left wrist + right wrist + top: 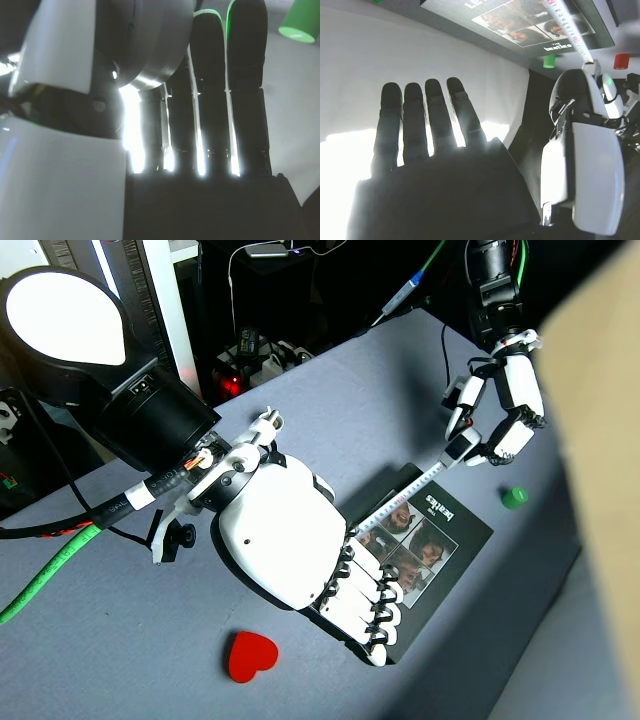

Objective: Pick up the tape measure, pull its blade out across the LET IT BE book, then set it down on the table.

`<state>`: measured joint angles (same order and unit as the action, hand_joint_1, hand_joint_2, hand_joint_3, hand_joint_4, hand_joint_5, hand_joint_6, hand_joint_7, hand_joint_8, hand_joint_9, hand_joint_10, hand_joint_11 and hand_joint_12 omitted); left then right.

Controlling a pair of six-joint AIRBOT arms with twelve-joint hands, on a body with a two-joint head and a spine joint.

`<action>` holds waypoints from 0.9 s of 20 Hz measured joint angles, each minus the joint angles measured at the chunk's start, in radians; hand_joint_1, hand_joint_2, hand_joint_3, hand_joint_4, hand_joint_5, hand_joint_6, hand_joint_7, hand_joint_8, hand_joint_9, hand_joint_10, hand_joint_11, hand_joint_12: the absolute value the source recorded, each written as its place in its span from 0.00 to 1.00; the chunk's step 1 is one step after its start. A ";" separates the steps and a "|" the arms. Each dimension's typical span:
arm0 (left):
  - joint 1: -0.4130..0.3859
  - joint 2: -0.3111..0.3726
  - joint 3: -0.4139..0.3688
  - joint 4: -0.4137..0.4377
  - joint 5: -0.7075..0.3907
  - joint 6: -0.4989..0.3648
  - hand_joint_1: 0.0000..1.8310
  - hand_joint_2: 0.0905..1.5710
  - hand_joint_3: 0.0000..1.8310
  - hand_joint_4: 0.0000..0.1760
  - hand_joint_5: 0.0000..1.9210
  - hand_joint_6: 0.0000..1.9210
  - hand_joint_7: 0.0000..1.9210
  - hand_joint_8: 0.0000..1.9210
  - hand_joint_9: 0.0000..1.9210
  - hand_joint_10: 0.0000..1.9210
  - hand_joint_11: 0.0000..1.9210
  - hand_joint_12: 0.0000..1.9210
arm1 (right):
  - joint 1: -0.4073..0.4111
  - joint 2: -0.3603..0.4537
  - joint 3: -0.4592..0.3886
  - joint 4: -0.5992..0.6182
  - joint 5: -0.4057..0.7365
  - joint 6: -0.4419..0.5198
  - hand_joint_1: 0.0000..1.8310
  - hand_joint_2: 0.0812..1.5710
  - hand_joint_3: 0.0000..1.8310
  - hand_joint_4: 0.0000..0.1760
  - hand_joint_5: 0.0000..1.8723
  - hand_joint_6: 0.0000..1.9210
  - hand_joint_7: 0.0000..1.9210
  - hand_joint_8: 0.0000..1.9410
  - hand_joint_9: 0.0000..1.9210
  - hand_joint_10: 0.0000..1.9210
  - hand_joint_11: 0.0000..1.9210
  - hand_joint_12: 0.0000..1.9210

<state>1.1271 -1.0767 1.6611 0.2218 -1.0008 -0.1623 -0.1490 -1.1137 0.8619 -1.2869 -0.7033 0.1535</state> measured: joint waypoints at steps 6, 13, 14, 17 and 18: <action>0.000 0.000 0.000 -0.003 0.008 0.003 0.76 0.67 0.00 0.00 0.51 0.39 0.56 0.43 0.50 0.65 0.49 0.55 | -0.004 0.000 0.000 -0.004 0.001 0.000 0.00 0.63 0.00 0.00 0.00 0.00 0.00 0.00 0.00 0.00 0.00 0.13; 0.010 0.002 -0.031 -0.031 0.011 0.012 0.76 0.67 0.00 0.00 0.51 0.40 0.56 0.43 0.50 0.64 0.49 0.55 | -0.004 0.000 0.000 -0.007 0.000 0.001 0.00 0.63 0.00 0.00 0.00 0.00 0.00 0.00 0.00 0.00 0.00 0.13; 0.006 0.006 -0.051 -0.036 0.011 0.019 0.76 0.67 0.00 0.00 0.51 0.40 0.56 0.43 0.50 0.64 0.49 0.55 | -0.004 0.000 -0.001 -0.007 0.003 0.002 0.00 0.63 0.00 0.00 0.00 0.00 0.00 0.00 0.00 0.00 0.00 0.13; -0.006 0.042 -0.126 -0.040 0.013 0.041 0.76 0.67 0.00 0.00 0.51 0.40 0.56 0.43 0.50 0.64 0.49 0.55 | -0.004 0.000 -0.002 -0.007 0.002 0.002 0.00 0.63 0.00 0.00 0.00 0.00 0.00 0.00 0.00 0.00 0.00 0.14; -0.009 0.057 -0.144 -0.041 0.013 0.046 0.76 0.67 0.00 0.00 0.51 0.40 0.56 0.43 0.50 0.64 0.49 0.55 | -0.004 0.000 -0.002 -0.008 0.002 0.003 0.00 0.63 0.00 0.00 0.00 0.00 0.00 0.00 0.00 0.00 0.00 0.14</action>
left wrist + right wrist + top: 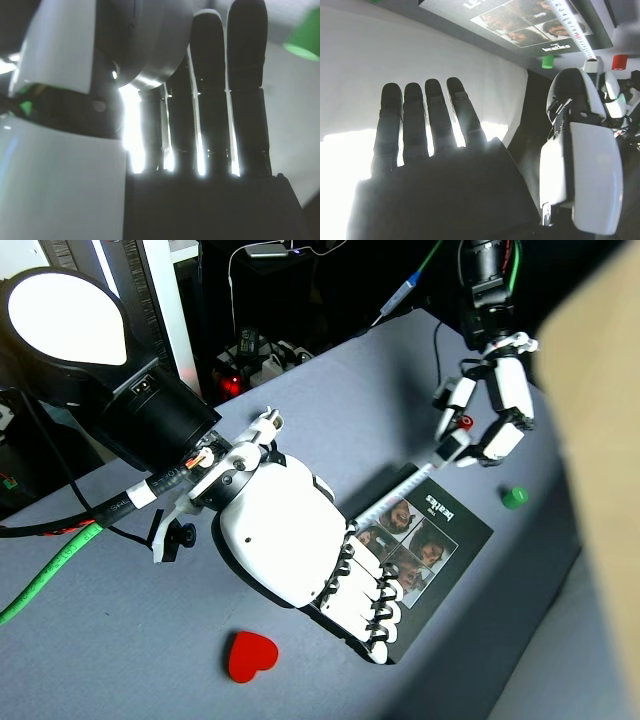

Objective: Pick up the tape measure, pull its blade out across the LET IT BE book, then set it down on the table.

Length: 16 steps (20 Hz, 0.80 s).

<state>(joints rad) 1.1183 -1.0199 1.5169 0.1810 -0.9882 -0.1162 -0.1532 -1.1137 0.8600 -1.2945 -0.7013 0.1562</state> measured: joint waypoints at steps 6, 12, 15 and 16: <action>0.029 0.127 -0.185 -0.014 0.008 0.037 0.76 0.67 0.00 0.00 0.51 0.40 0.56 0.43 0.50 0.64 0.49 0.55 | -0.007 0.000 -0.006 -0.002 0.002 0.001 0.00 0.64 0.00 0.00 0.00 0.00 0.00 0.00 0.00 0.00 0.00 0.14; 0.169 0.130 -0.249 -0.106 -0.011 0.082 0.76 0.67 0.00 0.00 0.52 0.38 0.56 0.43 0.50 0.64 0.49 0.55 | -0.007 0.000 -0.006 -0.004 0.002 0.001 0.00 0.64 0.00 0.00 0.00 0.00 0.00 0.00 0.00 0.00 0.00 0.15; 0.197 0.113 -0.259 -0.159 -0.037 0.087 0.76 0.67 0.00 0.00 0.52 0.38 0.56 0.43 0.50 0.64 0.49 0.55 | -0.007 0.000 -0.006 -0.004 0.001 0.001 0.00 0.64 0.00 0.00 0.00 0.00 0.00 0.00 0.00 0.00 0.00 0.15; 0.203 0.098 -0.263 -0.167 -0.036 0.096 0.76 0.67 0.00 0.00 0.52 0.38 0.56 0.43 0.50 0.64 0.49 0.55 | -0.007 0.000 -0.007 -0.005 0.000 0.001 0.00 0.64 0.00 0.00 0.00 0.00 0.00 0.00 0.00 0.00 0.00 0.14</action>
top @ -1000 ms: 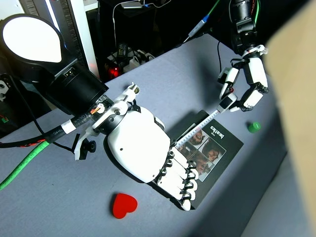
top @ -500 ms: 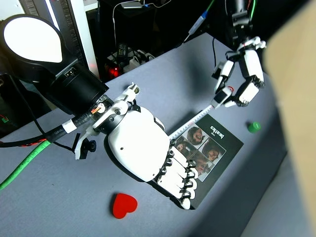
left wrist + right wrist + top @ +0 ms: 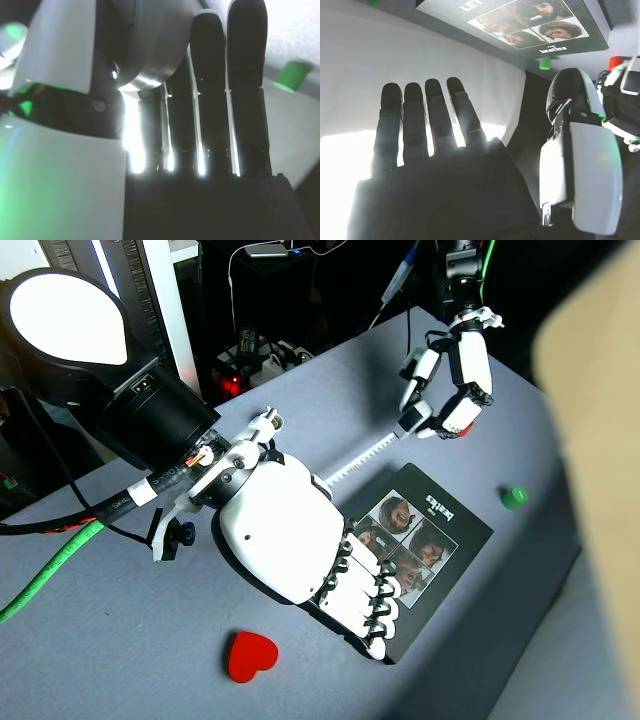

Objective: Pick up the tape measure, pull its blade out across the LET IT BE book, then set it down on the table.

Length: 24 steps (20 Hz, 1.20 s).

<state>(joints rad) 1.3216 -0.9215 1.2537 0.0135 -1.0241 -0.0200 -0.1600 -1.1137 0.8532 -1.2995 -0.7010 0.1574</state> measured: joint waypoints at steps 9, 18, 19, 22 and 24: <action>0.042 -0.036 -0.002 -0.051 -0.003 0.024 0.68 0.71 0.00 0.00 0.44 0.55 0.53 0.53 0.45 0.47 0.40 0.55 | 0.000 0.000 -0.001 -0.002 0.002 0.000 0.00 0.64 0.00 0.00 0.00 0.00 0.00 0.00 0.00 0.00 0.00 0.15; 0.041 -0.036 -0.002 -0.050 -0.023 0.023 0.29 0.66 0.00 0.00 0.21 0.00 0.23 0.00 0.21 0.00 0.05 0.42 | 0.000 0.000 -0.001 -0.002 0.002 0.000 0.00 0.65 0.00 0.00 0.00 0.00 0.00 0.00 0.00 0.00 0.00 0.18; 0.041 -0.032 -0.002 -0.047 -0.023 0.024 0.28 0.65 0.00 0.00 0.18 0.00 0.19 0.00 0.17 0.00 0.01 0.43 | 0.000 0.000 -0.001 -0.002 0.002 0.000 0.00 0.65 0.00 0.00 0.00 0.00 0.00 0.00 0.00 0.00 0.00 0.18; 0.029 -0.004 -0.002 -0.043 -0.022 0.035 0.25 0.63 0.00 0.00 0.14 0.00 0.15 0.00 0.14 0.00 0.00 0.43 | 0.000 0.000 -0.001 -0.002 0.002 0.000 0.00 0.65 0.00 0.00 0.00 0.00 0.00 0.00 0.00 0.00 0.00 0.17; -0.010 0.023 -0.005 -0.037 -0.006 0.047 0.25 0.63 0.00 0.00 0.14 0.00 0.15 0.00 0.14 0.00 0.00 0.43 | 0.000 0.000 -0.001 -0.002 0.003 0.000 0.00 0.65 0.00 0.00 0.00 0.00 0.00 0.00 0.00 0.00 0.00 0.16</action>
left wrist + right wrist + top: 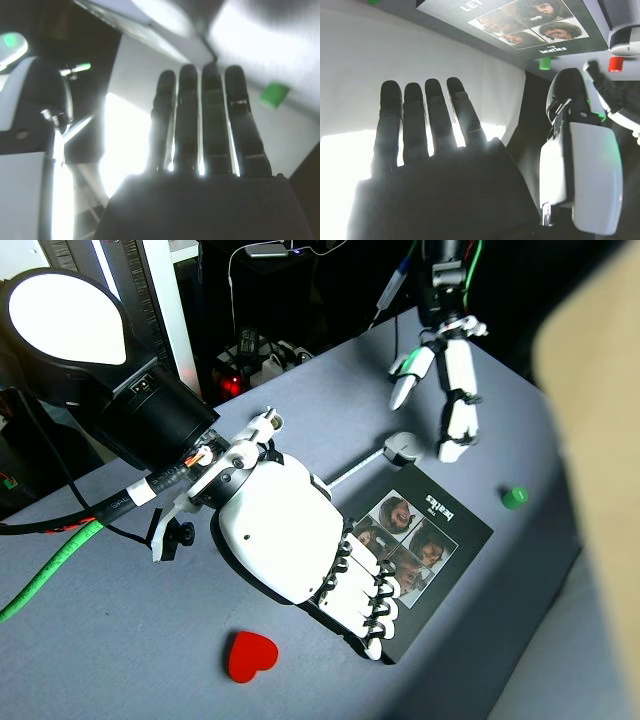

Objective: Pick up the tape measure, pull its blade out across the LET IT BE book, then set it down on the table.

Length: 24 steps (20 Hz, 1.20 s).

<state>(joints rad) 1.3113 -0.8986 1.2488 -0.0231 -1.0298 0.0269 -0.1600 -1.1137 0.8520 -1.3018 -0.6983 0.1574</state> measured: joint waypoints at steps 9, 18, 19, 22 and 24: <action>-0.429 0.099 -0.003 0.248 0.285 0.025 0.24 0.63 0.00 0.00 0.18 0.00 0.18 0.00 0.17 0.00 0.01 0.44 | 0.000 0.001 -0.024 0.000 -0.006 0.002 0.00 0.65 0.00 0.00 0.00 0.00 0.01 0.00 0.01 0.00 0.00 0.18; -0.812 0.115 -0.130 0.152 0.732 0.365 0.24 0.63 0.00 0.00 0.23 0.00 0.24 0.00 0.21 0.00 0.03 0.44 | 0.001 0.018 -0.075 -0.065 -0.010 0.057 0.02 0.71 0.00 0.00 0.17 0.01 0.19 0.00 0.17 0.01 0.01 0.50; -0.833 0.108 -0.147 0.000 0.769 0.555 0.24 0.63 0.00 0.00 0.24 0.01 0.26 0.01 0.23 0.01 0.04 0.44 | 0.001 0.018 -0.077 -0.068 -0.015 0.060 0.03 0.72 0.00 0.00 0.20 0.01 0.23 0.00 0.20 0.01 0.03 0.52; -0.899 0.102 -0.177 -0.201 0.851 0.845 0.25 0.65 0.00 0.00 0.31 0.01 0.32 0.01 0.29 0.01 0.07 0.42 | 0.001 0.020 -0.092 -0.069 -0.026 0.075 0.09 0.73 0.00 0.00 0.31 0.02 0.37 0.01 0.33 0.02 0.15 0.57; -0.948 0.082 -0.177 -0.398 0.949 1.164 0.28 0.65 0.00 0.00 0.46 0.02 0.47 0.04 0.44 0.08 0.23 0.46 | 0.001 0.024 -0.102 -0.068 -0.032 0.077 0.22 0.73 0.00 0.00 0.42 0.19 0.46 0.22 0.40 0.45 0.32 0.75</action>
<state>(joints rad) 0.3630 -0.8162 1.0718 -0.4213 -0.0807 1.1904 -0.1589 -1.0893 0.7502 -1.3693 -0.7307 0.2348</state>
